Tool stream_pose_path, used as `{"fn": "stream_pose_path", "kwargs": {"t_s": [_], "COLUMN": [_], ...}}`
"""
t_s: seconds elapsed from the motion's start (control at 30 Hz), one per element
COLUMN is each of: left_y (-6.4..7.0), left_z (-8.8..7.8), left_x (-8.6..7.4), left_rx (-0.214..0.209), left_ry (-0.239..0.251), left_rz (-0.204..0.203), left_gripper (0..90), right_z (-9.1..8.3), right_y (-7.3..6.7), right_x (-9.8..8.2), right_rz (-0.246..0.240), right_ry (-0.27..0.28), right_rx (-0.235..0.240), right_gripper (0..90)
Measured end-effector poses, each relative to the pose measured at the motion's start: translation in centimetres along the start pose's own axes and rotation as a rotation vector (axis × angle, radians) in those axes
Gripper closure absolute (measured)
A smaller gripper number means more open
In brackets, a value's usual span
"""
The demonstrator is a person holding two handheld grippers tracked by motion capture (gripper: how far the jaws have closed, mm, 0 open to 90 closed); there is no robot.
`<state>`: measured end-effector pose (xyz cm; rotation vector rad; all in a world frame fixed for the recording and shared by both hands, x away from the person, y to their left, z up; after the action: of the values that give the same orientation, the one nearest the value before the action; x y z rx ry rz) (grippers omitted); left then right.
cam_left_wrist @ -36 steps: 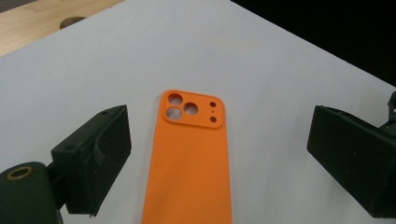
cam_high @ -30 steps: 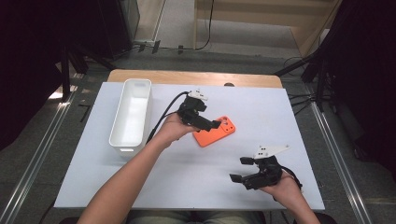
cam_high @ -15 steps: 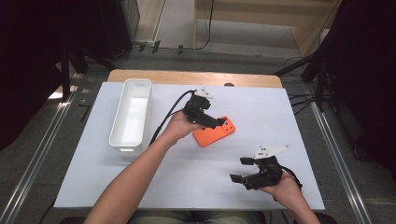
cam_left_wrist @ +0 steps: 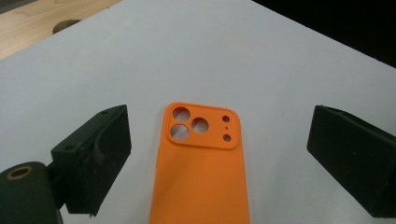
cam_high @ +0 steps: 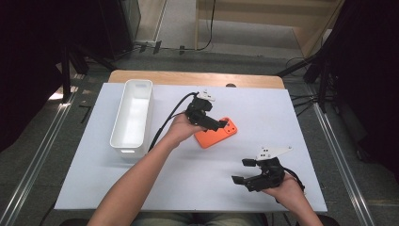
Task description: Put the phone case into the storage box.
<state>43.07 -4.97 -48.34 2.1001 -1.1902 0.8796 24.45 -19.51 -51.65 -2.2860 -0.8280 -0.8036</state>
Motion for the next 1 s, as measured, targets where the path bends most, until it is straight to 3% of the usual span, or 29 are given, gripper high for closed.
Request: {"fn": "stream_pose_path", "kwargs": {"t_s": [0.27, 1.0], "left_y": [-0.1, -0.4], "left_z": [0.5, 2.4], "left_x": [-0.7, -4.0], "left_rx": [0.008, 0.024], "left_ry": [0.006, -0.06], "left_rz": [-0.008, 0.008], "left_gripper": [6.0, 6.0], "right_z": [0.0, 0.1], "right_y": [0.0, 0.0], "right_x": [0.0, -0.1], "right_rz": [0.001, -0.004], "right_ry": [-0.001, -0.007], "right_rx": [0.001, 0.003], "right_gripper": [17.8, 17.8]}}
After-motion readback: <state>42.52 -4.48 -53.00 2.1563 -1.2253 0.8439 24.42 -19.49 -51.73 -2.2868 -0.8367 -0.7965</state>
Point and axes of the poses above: each handheld gripper's, and its own axes: z roughly forward along the jaws, x roughly out of its top, y roughly to its right, the point moved 6 cm from there along z, roughly forward along the jaws, and after that the axes turned 1 degree about z, right-handed, at the moved point
